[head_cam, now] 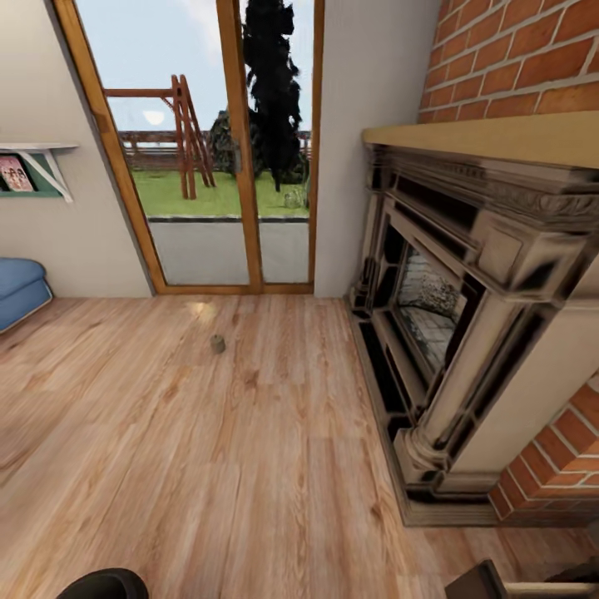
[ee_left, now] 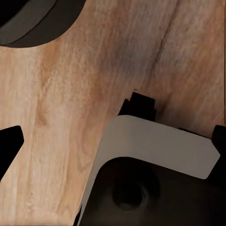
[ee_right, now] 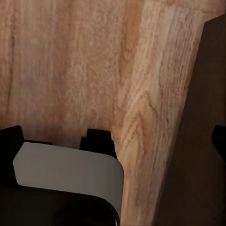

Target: Place each of the two pumpkins and all three candles from the living room inside a cabinet in the living room (use any cabinet), then make sure every cabinet is closed, and position the cauldron so it is next to a table in the living room.

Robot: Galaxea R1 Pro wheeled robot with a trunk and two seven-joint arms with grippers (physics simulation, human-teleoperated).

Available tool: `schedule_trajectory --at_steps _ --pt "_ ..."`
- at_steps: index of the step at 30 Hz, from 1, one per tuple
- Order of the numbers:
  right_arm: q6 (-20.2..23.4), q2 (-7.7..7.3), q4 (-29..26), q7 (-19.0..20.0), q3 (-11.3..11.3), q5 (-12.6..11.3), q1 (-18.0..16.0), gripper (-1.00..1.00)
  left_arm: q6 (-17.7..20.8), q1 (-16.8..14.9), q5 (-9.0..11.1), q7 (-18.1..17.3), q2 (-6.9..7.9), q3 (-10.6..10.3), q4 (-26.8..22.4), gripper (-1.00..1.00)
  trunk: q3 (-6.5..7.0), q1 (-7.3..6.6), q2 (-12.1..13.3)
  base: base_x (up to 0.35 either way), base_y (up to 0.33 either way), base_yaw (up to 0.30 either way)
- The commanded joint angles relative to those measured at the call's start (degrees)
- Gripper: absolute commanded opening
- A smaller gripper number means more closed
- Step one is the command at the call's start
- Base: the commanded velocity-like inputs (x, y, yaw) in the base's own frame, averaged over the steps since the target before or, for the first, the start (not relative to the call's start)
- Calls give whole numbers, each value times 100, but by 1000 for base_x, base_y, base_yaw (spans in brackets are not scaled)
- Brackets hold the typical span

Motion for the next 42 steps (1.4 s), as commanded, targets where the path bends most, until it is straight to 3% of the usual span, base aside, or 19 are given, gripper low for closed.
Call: schedule_trajectory --at_steps 1,36,42 --pt "0 0 0 2 0 0 2 100 0 0 -1 -2 0 -2 0 100 0 0 0 310 0 13" --pt "10 -44 17 16 33 11 1 100 0 0 -1 -3 5 -2 1 100 0 0 0 336 0 1" --pt "5 -41 21 13 31 348 2 100 0 0 -1 -3 9 -2 1 100 0 0 0 337 0 0"
